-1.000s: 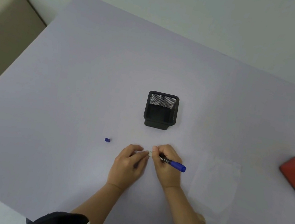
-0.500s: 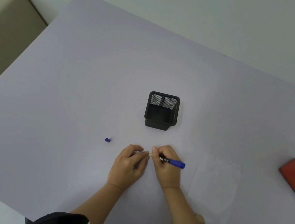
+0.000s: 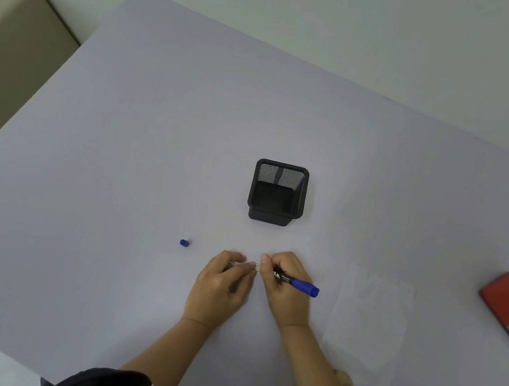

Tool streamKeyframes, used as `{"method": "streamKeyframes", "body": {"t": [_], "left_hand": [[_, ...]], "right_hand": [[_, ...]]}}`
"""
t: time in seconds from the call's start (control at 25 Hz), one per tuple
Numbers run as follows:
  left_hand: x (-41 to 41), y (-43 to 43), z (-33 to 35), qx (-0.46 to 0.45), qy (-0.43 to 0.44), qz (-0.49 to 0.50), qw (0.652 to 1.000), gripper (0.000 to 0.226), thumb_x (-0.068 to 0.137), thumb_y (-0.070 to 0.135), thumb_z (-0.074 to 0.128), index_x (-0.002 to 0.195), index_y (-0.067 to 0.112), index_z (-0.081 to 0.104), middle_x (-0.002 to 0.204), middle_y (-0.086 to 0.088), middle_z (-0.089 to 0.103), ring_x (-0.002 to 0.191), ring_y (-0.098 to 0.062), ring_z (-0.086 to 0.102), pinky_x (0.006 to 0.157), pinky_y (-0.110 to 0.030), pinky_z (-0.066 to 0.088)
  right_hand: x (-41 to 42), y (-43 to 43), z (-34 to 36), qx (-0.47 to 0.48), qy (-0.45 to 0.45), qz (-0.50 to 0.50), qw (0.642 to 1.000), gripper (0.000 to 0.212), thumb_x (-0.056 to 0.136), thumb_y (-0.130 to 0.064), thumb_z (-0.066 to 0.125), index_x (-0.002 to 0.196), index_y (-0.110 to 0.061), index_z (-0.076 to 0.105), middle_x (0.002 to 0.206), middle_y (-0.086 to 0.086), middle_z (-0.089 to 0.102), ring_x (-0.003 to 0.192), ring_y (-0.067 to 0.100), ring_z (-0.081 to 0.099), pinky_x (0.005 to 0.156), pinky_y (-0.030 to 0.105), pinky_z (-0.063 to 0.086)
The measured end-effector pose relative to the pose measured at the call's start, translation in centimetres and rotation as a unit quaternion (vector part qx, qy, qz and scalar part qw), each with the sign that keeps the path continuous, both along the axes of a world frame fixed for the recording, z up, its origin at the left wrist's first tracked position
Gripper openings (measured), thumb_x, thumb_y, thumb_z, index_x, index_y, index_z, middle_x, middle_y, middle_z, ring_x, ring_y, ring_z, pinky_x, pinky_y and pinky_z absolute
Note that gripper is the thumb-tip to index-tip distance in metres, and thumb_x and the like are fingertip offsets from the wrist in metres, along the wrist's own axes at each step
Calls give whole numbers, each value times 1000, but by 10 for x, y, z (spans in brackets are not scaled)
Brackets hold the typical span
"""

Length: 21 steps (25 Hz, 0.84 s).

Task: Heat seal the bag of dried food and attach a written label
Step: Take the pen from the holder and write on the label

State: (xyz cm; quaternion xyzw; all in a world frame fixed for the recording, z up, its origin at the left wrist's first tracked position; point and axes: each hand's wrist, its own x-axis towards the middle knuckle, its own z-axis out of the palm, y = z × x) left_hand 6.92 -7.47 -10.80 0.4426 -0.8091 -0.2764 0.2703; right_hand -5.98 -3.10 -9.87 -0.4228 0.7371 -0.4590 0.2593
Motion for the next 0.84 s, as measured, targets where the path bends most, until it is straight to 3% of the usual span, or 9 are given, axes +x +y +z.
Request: {"method": "streamKeyframes", "body": {"t": [0.32, 0.84], "left_hand": [[0, 0, 2, 0, 3, -6, 1000, 21, 84, 24, 60, 86, 10, 75, 92, -8, 66, 71, -15, 63, 69, -17, 49], [0, 1, 1, 0, -2, -8, 1000, 20, 84, 24, 61, 85, 10, 75, 92, -7, 66, 72, -15, 63, 70, -15, 48]], "right_hand": [[0, 0, -2, 3, 5, -1, 1000, 27, 88, -23, 57, 67, -7, 51, 66, -5, 47, 64, -3, 46, 60, 4, 38], [1, 2, -1, -7, -1, -3, 1000, 28, 88, -28, 52, 67, -8, 51, 66, -5, 47, 64, -3, 47, 61, 2, 38]]}}
